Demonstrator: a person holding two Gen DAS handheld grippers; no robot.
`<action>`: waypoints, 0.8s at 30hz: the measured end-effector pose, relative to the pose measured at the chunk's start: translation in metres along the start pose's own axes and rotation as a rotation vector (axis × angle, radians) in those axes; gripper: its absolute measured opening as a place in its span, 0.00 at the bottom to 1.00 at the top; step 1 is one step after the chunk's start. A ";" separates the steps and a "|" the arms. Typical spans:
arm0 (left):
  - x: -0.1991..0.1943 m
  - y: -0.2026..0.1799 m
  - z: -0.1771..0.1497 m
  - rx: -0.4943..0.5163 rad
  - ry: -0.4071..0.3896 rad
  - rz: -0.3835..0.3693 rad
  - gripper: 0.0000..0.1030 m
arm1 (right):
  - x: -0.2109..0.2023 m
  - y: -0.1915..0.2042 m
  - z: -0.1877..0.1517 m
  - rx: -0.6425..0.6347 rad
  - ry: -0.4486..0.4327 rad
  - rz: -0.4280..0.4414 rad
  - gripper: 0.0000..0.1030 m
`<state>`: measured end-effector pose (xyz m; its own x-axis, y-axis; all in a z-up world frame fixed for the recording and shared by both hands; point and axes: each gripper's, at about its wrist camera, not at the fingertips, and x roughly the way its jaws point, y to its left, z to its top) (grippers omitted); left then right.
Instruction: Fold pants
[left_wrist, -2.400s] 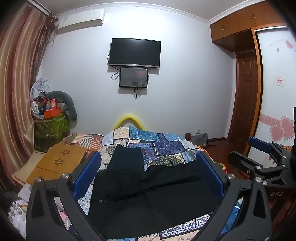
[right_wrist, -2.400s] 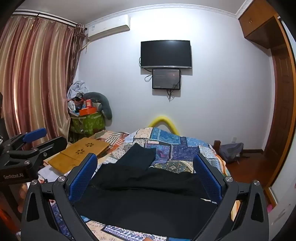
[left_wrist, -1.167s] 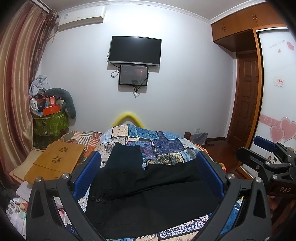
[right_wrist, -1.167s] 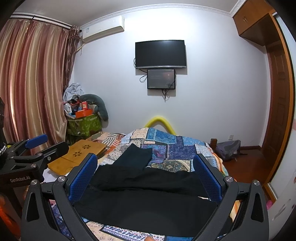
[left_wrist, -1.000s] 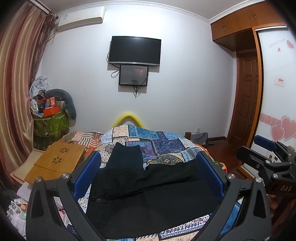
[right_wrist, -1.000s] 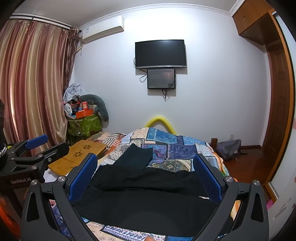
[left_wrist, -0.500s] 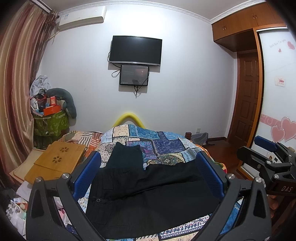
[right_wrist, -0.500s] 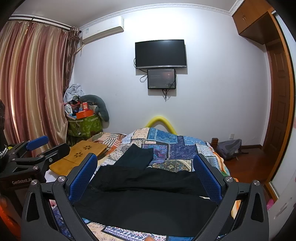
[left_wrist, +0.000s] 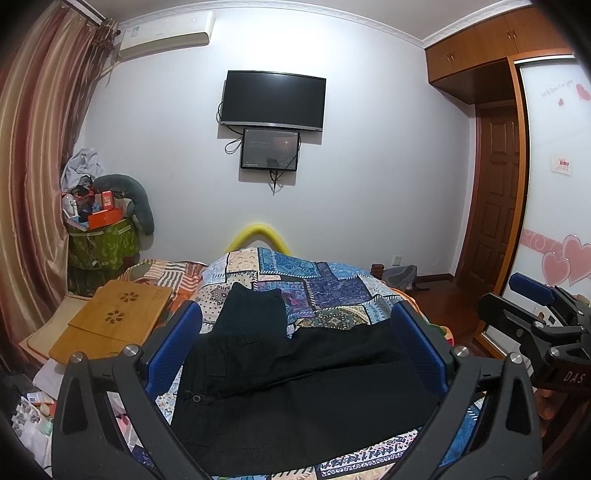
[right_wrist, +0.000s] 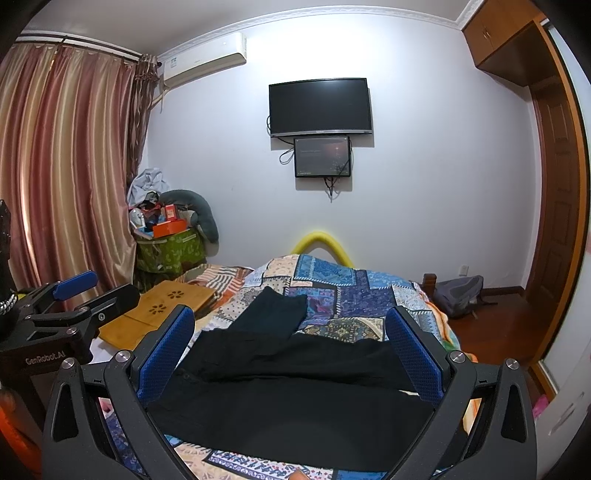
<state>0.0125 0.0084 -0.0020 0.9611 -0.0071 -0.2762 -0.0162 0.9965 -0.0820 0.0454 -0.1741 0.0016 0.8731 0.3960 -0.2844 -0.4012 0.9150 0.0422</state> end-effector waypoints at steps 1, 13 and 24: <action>0.000 0.000 0.000 0.000 0.000 0.000 1.00 | 0.000 0.000 0.000 0.000 0.000 0.000 1.00; 0.003 -0.001 -0.001 0.007 0.006 -0.004 1.00 | 0.003 0.004 -0.001 0.000 0.005 0.002 1.00; 0.045 0.023 0.007 0.000 0.078 0.000 1.00 | 0.044 0.000 -0.004 -0.045 0.052 -0.015 1.00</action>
<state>0.0574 0.0318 -0.0102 0.9367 -0.0131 -0.3499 -0.0165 0.9965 -0.0814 0.0827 -0.1566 -0.0145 0.8640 0.3766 -0.3342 -0.4012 0.9160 -0.0051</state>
